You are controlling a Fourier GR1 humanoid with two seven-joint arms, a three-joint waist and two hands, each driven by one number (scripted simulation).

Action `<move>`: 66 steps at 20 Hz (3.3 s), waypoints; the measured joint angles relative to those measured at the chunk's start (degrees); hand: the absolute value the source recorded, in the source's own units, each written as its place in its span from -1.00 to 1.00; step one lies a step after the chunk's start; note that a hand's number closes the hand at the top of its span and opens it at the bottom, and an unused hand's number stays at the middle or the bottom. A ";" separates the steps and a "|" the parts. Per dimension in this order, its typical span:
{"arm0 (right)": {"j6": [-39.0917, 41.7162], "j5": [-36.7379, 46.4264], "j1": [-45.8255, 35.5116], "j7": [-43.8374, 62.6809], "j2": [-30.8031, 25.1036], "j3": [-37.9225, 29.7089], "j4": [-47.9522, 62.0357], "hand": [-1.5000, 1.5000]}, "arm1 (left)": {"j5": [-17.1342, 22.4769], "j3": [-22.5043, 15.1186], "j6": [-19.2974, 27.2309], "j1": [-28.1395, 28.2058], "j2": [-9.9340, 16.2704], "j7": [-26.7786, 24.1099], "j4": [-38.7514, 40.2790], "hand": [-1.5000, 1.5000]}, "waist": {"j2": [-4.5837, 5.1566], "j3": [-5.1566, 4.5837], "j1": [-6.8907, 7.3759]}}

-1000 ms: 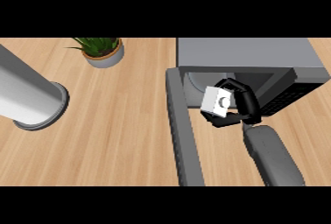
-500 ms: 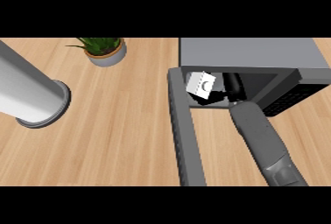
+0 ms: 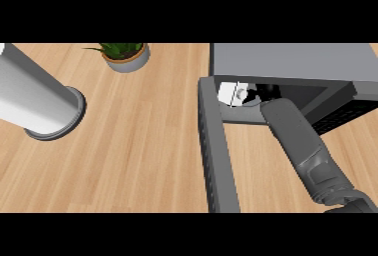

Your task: Pick up the milk, place it into the microwave and close the microwave

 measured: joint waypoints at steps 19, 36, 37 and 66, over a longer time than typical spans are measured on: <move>-19.61 7.59 -6.82 -3.19 -6.69 0.03 13.76 -1.00 | -2.29 -2.75 -0.45 -5.12 1.13 0.77 2.69 -1.00 | 2.21 -0.10 3.86; -21.76 8.74 -8.96 -1.13 -6.41 0.09 16.20 -1.00 | -7.51 -5.25 -2.11 -8.84 2.94 0.61 6.07 -1.00 | 2.68 0.18 4.58; -20.62 8.45 -8.91 -1.76 -6.36 -0.19 16.04 -1.00 | -7.43 -5.62 -2.48 -8.89 3.02 0.68 6.11 -1.00 | 2.67 0.19 4.60; 20.24 -6.90 2.84 -17.36 -2.43 -13.56 13.86 -1.00 | -15.08 -25.27 -4.02 -12.17 -2.03 4.88 4.98 1.00 | -0.65 -0.31 -1.94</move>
